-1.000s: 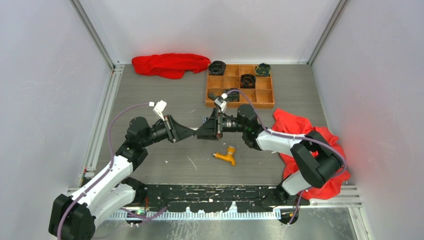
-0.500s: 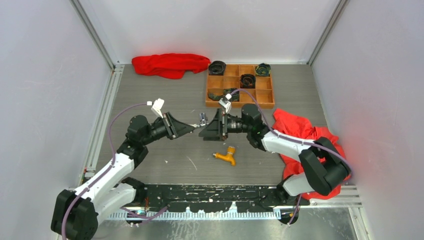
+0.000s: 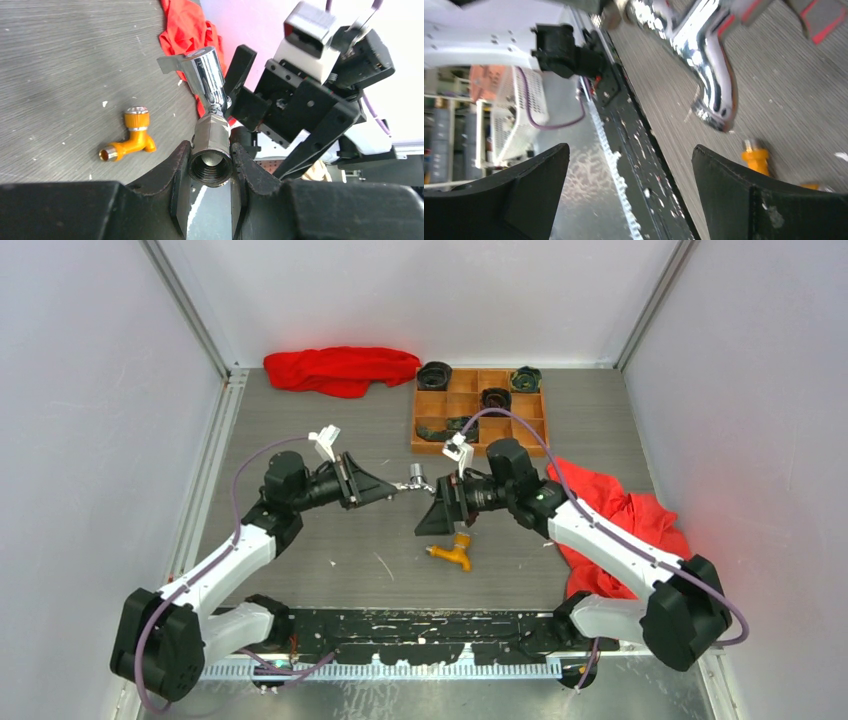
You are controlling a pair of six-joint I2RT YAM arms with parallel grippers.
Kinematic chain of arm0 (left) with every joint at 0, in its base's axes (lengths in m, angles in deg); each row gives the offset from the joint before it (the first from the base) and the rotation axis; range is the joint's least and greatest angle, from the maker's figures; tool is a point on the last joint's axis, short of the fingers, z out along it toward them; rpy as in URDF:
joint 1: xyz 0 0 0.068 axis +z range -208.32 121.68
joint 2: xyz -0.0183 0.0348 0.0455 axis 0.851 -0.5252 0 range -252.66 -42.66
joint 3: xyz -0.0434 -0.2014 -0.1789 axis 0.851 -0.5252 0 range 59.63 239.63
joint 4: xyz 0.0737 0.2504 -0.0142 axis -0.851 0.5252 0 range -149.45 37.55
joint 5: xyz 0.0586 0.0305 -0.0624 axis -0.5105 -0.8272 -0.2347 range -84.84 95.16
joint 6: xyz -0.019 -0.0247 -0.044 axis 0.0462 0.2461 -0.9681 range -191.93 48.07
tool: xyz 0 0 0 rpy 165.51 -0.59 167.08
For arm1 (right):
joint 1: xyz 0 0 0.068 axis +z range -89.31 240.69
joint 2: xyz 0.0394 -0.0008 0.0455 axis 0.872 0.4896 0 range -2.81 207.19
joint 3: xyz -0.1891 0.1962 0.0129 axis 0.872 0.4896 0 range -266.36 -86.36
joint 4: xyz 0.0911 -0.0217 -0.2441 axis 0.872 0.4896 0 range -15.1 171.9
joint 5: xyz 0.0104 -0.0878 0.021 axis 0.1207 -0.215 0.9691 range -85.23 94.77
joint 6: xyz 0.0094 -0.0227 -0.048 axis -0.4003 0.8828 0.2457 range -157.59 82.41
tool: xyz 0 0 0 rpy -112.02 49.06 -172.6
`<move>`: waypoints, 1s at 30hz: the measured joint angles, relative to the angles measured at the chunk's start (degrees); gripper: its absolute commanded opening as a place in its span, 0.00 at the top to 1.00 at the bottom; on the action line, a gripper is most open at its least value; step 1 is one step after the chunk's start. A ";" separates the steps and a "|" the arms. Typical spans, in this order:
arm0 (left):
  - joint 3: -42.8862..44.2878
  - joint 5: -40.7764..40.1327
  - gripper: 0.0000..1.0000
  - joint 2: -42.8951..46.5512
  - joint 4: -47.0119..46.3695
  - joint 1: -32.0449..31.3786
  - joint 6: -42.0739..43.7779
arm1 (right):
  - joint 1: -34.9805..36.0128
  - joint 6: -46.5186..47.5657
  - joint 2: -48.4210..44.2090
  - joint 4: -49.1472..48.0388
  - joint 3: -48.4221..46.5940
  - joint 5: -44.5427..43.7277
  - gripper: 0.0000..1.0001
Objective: Install the water faucets
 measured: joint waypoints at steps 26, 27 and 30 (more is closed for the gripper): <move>12.20 19.71 1.00 -11.74 13.79 1.18 -7.82 | 0.63 36.37 -33.59 -28.98 20.55 -12.79 0.08; 12.52 20.50 1.00 -11.80 14.69 1.20 -7.67 | 1.03 37.24 -32.92 -29.66 20.35 -12.92 0.08; 14.32 22.82 1.00 -11.78 18.27 1.27 -6.23 | 3.48 40.87 -30.93 -30.64 20.26 -13.60 0.08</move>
